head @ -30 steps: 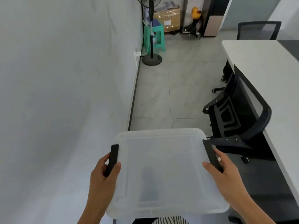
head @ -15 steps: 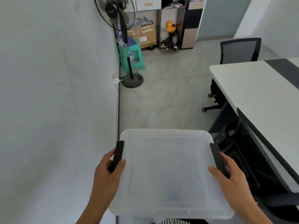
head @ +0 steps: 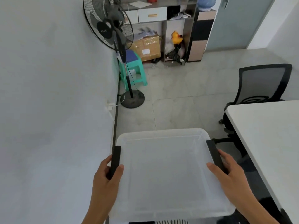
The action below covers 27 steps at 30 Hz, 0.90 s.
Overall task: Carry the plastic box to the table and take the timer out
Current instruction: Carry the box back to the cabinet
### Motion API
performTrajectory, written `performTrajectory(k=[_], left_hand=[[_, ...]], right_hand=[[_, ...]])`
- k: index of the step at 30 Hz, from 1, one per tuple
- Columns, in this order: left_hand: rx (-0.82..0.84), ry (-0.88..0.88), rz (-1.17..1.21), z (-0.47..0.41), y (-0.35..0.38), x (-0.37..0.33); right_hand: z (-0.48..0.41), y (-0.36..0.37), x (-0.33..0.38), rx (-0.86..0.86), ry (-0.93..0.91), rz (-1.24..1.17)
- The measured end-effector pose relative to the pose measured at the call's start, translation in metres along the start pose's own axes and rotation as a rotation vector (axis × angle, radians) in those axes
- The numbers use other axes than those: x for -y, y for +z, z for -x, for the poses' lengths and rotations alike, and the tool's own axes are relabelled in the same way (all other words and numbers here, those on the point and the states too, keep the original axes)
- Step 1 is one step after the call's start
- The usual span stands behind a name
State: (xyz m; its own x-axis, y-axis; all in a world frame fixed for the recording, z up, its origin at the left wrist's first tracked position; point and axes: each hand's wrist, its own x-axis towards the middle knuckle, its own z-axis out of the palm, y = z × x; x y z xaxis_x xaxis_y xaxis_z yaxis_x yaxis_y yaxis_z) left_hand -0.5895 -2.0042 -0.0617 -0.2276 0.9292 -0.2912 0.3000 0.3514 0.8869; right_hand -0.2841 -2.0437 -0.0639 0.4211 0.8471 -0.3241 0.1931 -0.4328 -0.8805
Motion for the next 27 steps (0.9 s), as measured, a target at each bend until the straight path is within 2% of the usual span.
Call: performTrajectory(k=[8, 15, 20, 27], left_hand=[[0.040, -0.012, 0.016, -0.200, 0.053, -0.056], [0.164, 0.046, -0.032, -0.373, 0.089, -0.159], [0.255, 0.096, -0.059, -0.473, 0.147, -0.227], [0.294, 0.101, -0.003, -0.610, 0.261, -0.293]], right_hand=[[-0.179, 0.056, 0.069, -0.033, 0.045, 0.028], [-0.312, 0.081, 0.159, -0.150, 0.080, -0.037], [-0.406, 0.080, 0.193, -0.245, 0.119, -0.061], [-0.581, 0.053, 0.223, -0.276, 0.122, -0.073]])
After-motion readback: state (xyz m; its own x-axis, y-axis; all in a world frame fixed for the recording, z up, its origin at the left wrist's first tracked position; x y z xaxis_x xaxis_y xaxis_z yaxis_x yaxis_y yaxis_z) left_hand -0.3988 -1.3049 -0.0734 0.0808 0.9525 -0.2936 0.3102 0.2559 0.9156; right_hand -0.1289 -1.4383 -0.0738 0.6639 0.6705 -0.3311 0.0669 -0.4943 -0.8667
